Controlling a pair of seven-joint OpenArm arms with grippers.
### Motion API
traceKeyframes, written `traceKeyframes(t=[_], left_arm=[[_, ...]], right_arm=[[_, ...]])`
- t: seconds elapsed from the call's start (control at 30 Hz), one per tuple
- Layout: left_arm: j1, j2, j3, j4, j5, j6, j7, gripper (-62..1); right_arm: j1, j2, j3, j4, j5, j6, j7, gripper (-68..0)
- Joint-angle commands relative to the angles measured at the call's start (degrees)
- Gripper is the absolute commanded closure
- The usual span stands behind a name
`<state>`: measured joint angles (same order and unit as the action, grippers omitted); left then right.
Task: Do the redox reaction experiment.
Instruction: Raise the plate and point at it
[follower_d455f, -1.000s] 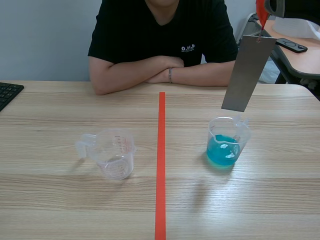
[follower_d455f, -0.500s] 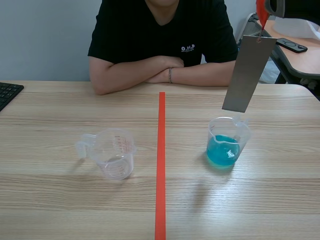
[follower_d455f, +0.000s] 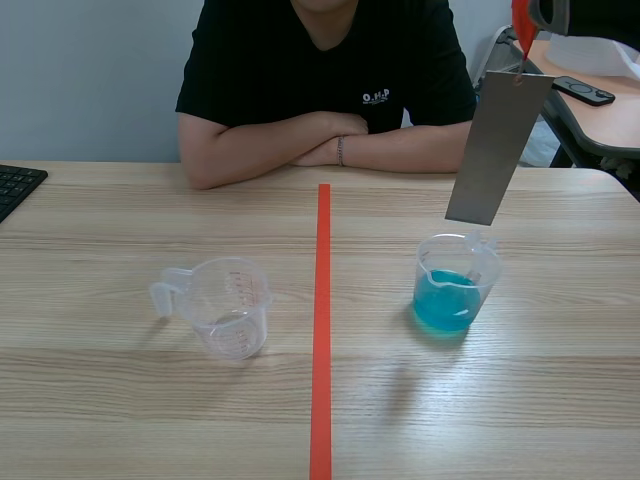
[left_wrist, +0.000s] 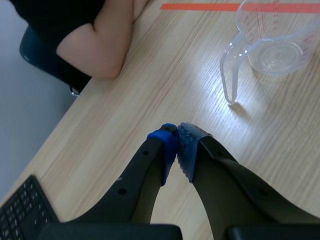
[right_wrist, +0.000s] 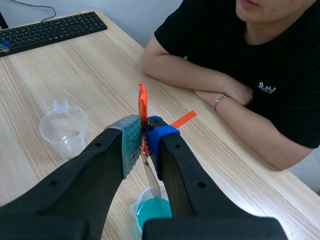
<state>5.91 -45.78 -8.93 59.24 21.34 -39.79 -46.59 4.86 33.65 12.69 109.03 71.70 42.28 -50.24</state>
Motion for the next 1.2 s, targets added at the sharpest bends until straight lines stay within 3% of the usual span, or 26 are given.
traceKeyframes(t=[0.0,0.23,0.4,0.8,1.17], left_arm=[[-3.3,0.3,2.5,0.3,-2.6,-0.1,1.2,-2.9],[-17.1,2.8,17.2,0.3,-13.0,-0.1,11.4,-3.0],[-25.2,6.9,25.7,0.3,-17.7,-0.1,19.7,-3.0],[-34.9,19.0,37.2,0.3,-20.8,-0.1,31.1,-3.2],[-38.6,28.8,44.0,-5.2,-20.8,-0.1,33.7,-3.2]], right_arm=[[0.9,0.3,0.3,0.3,1.2,0.4,1.0,-1.5],[0.9,0.3,0.3,0.3,1.2,0.4,1.0,-1.5],[0.9,0.3,0.3,0.3,1.2,0.4,1.0,-1.5],[0.9,0.3,0.3,0.3,1.2,0.4,1.0,-1.5],[0.9,0.3,0.3,0.3,1.2,0.4,1.0,-1.5]])
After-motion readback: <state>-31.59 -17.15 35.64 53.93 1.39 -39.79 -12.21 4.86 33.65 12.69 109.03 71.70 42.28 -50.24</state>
